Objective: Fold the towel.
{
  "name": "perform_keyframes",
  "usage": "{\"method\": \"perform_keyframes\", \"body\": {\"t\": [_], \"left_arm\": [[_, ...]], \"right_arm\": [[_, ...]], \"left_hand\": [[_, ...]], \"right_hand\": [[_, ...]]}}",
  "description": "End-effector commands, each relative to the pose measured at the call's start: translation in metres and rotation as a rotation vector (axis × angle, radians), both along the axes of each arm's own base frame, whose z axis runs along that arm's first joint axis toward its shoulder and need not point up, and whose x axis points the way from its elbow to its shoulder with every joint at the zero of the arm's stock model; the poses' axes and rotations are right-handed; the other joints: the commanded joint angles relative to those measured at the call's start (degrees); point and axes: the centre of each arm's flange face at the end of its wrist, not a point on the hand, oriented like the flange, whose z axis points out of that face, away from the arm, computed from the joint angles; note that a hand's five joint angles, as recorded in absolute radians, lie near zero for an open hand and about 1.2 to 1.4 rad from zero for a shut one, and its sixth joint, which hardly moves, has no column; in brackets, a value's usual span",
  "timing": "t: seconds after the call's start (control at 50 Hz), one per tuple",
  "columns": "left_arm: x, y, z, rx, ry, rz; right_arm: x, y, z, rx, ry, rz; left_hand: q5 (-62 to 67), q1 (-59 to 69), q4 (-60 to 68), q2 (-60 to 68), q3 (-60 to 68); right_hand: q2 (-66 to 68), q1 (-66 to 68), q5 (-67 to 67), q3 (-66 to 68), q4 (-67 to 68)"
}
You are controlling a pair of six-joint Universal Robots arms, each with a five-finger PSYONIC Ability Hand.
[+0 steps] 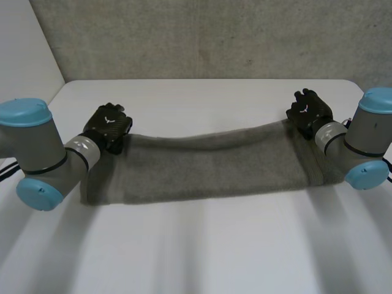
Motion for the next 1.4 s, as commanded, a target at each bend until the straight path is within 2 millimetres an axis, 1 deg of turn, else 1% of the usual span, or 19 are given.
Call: {"method": "perform_keyframes", "body": {"t": [0.02,0.04,0.06,0.08,0.1,0.12,0.26,0.36,0.42,0.46,0.52,0.6,0.64,0.72,0.84,0.96,1.0,1.18,1.4], "left_arm": [[0.000,-0.003,0.002,-0.020,0.003,0.008],[0.000,-0.003,0.002,-0.020,0.003,0.008],[0.000,-0.003,0.002,-0.020,0.003,0.008],[0.000,-0.003,0.002,-0.020,0.003,0.009],[0.001,-0.003,0.003,-0.021,0.002,0.014],[0.001,-0.003,0.003,-0.021,0.002,0.014],[-0.004,0.001,0.011,-0.043,0.000,0.033],[-0.005,0.007,0.028,-0.073,0.010,0.027],[-0.004,0.010,0.041,-0.096,0.017,0.027],[-0.004,0.014,0.046,-0.103,0.020,0.026],[-0.001,0.022,0.058,-0.121,0.025,0.026],[0.005,0.039,0.076,-0.142,0.039,0.030],[0.009,0.044,0.080,-0.145,0.043,0.035],[0.014,0.054,0.085,-0.146,0.044,0.042],[0.022,0.073,0.074,-0.083,0.029,0.052],[0.028,0.085,0.055,0.010,0.028,0.066],[0.030,0.085,0.051,0.027,0.035,0.077],[0.036,0.081,0.045,0.062,0.062,0.107],[0.036,0.081,0.036,0.091,0.055,0.108]], "right_arm": [[-0.001,-0.009,-0.002,-0.017,-0.047,-0.027],[-0.001,-0.009,-0.002,-0.017,-0.047,-0.027],[-0.001,-0.010,-0.004,-0.013,-0.065,-0.035],[-0.001,-0.010,-0.005,-0.008,-0.080,-0.040],[-0.001,-0.010,-0.005,-0.008,-0.080,-0.041],[-0.001,-0.012,-0.004,-0.013,-0.091,-0.051],[0.002,-0.015,0.012,-0.053,-0.165,-0.068],[0.000,-0.013,0.055,-0.091,-0.293,-0.072],[-0.002,-0.011,0.066,-0.098,-0.314,-0.072],[-0.003,-0.001,0.085,-0.092,-0.336,-0.060],[-0.006,0.015,0.097,-0.055,-0.329,-0.046],[-0.008,0.032,0.101,0.012,-0.315,-0.044],[-0.009,0.041,0.099,0.055,-0.307,-0.049],[-0.029,0.059,0.089,0.194,-0.275,-0.110],[-0.054,0.080,0.073,0.322,-0.233,-0.178],[-0.080,0.084,0.058,0.339,-0.201,-0.241],[-0.090,0.087,0.045,0.356,-0.176,-0.251],[-0.107,0.089,0.019,0.369,-0.172,-0.242],[-0.106,0.077,-0.002,0.340,-0.172,-0.232]], "left_hand": [[0.80,5.10,-2.69,0.54,-2.27],[-18.38,-14.08,-2.69,-18.63,-2.27],[-18.57,-14.27,-2.69,-18.82,-2.27],[-42.55,-38.25,-2.69,-42.81,-2.27],[-64.94,-60.64,-2.69,-65.19,-2.27],[-65.16,-60.86,-2.69,-65.42,-2.27],[-66.90,-63.22,-2.69,-67.77,-2.27],[-66.90,-63.05,-2.69,-67.61,-2.27],[-66.90,-63.05,-2.69,-67.61,-2.27],[-66.90,-63.05,-2.69,-67.61,-2.27],[-66.90,-63.05,-2.69,-67.61,-2.27],[-66.90,-63.05,-2.69,-67.61,-2.27],[-66.90,-63.05,-2.69,-67.61,-2.27],[-66.90,-63.05,-2.69,-67.61,-2.27],[-66.90,-63.05,-2.69,-67.61,-2.27],[-66.90,-62.88,-2.69,-67.44,-2.27],[-66.90,-62.72,-2.69,-67.27,-2.27],[-66.90,-62.72,-2.69,-67.27,-2.27],[-66.90,-62.72,-2.69,-67.27,-2.27]], "right_hand": [[-3.74,1.00,-3.72,0.30,-2.67],[-3.81,0.93,-3.79,0.30,-2.67],[-37.95,-33.21,-37.93,0.30,-2.67],[-73.26,-68.53,-66.45,0.30,-2.67],[-73.61,-68.88,-66.45,0.30,-2.67],[-76.44,-71.71,-66.45,0.30,-2.67],[-76.47,-71.73,-66.45,0.30,-2.67],[-76.47,-71.73,-66.45,0.30,-2.67],[-76.47,-71.73,-66.45,0.30,-2.67],[-76.47,-71.73,-66.45,0.30,-2.67],[-76.47,-71.73,-66.45,0.30,-2.67],[-76.47,-71.73,-66.45,0.30,-2.67],[-76.47,-71.73,-66.45,0.30,-2.67],[-76.47,-71.73,-66.45,0.30,-2.67],[-74.30,-69.57,-66.45,0.30,-2.67],[-66.89,-62.15,-66.45,0.30,-2.67],[-65.54,-60.81,-65.53,0.30,-2.67],[-63.37,-58.64,-63.36,0.30,-2.67],[-54.61,-49.88,-54.60,0.30,-2.67]]}}
